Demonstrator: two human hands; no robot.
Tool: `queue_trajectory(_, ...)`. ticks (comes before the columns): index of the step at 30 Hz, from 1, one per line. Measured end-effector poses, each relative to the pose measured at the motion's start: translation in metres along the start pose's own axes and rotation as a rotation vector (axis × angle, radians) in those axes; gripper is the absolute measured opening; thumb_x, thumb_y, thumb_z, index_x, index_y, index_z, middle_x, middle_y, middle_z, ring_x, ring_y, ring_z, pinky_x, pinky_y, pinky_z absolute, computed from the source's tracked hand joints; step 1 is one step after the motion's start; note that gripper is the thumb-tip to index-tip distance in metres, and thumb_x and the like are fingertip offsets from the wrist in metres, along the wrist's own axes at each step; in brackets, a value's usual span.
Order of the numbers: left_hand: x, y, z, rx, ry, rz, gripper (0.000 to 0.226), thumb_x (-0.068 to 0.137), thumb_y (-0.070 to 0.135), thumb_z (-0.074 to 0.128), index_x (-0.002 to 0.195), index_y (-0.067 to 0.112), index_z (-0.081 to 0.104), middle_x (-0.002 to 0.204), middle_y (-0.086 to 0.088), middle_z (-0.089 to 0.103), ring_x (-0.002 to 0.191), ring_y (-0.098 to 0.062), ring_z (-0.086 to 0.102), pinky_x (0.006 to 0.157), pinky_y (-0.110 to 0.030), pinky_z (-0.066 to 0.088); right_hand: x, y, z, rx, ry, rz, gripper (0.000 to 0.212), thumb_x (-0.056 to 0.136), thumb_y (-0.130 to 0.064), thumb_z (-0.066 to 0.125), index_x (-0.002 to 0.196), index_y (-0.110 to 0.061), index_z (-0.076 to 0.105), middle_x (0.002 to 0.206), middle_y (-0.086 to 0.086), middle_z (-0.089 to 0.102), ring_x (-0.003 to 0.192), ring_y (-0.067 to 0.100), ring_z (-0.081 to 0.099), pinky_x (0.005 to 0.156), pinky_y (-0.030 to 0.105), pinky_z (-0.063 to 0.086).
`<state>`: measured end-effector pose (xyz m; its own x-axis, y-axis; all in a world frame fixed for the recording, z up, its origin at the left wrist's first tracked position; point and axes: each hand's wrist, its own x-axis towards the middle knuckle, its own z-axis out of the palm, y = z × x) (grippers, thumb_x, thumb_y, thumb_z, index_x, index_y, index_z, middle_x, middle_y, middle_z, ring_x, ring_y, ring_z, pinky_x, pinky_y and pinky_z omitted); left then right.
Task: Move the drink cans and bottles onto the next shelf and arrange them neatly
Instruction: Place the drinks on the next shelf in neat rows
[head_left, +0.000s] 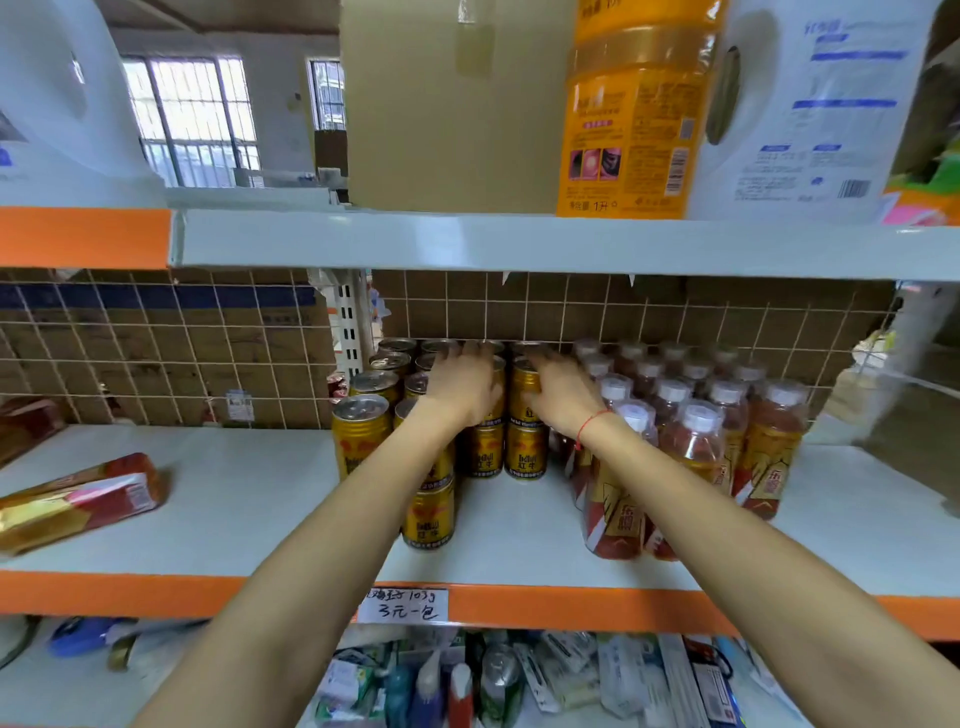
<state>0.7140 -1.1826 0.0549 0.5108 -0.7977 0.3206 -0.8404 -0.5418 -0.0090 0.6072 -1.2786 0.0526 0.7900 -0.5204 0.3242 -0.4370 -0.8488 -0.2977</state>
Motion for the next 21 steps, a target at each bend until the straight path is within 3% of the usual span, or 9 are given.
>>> queue_trajectory(3, -0.019, 0.002, -0.005, -0.012, 0.045, 0.009, 0.062, 0.096, 0.035, 0.046, 0.149, 0.011, 0.023, 0.152, -0.016, 0.029, 0.140, -0.036, 0.025, 0.113, -0.045, 0.023, -0.014, -0.004, -0.001, 0.008, 0.026, -0.020, 0.061, 0.086, -0.018, 0.055, 0.144, -0.015, 0.035, 0.145, 0.013, 0.040, 0.128, 0.032, 0.042, 0.102, 0.040, 0.041)
queue_trajectory(10, -0.065, 0.002, -0.009, -0.048, 0.190, -0.012, 0.058, 0.094, 0.034, 0.045, 0.145, 0.010, 0.029, 0.146, -0.013, 0.038, 0.136, -0.031, 0.032, 0.111, -0.042, 0.026, -0.053, -0.023, -0.001, 0.016, 0.089, -0.100, 0.062, 0.087, -0.017, 0.057, 0.144, -0.010, 0.034, 0.148, 0.015, 0.034, 0.134, 0.031, 0.034, 0.112, 0.038, 0.029)
queue_trajectory(21, -0.149, -0.053, -0.022, -0.080, 0.230, -0.033, 0.057, 0.092, 0.031, 0.048, 0.143, 0.009, 0.034, 0.143, -0.013, 0.041, 0.134, -0.030, 0.034, 0.108, -0.040, 0.027, -0.100, -0.100, 0.012, -0.021, 0.119, -0.151, 0.062, 0.091, -0.023, 0.053, 0.146, -0.012, 0.030, 0.152, 0.010, 0.029, 0.139, 0.025, 0.026, 0.113, 0.031, 0.021)
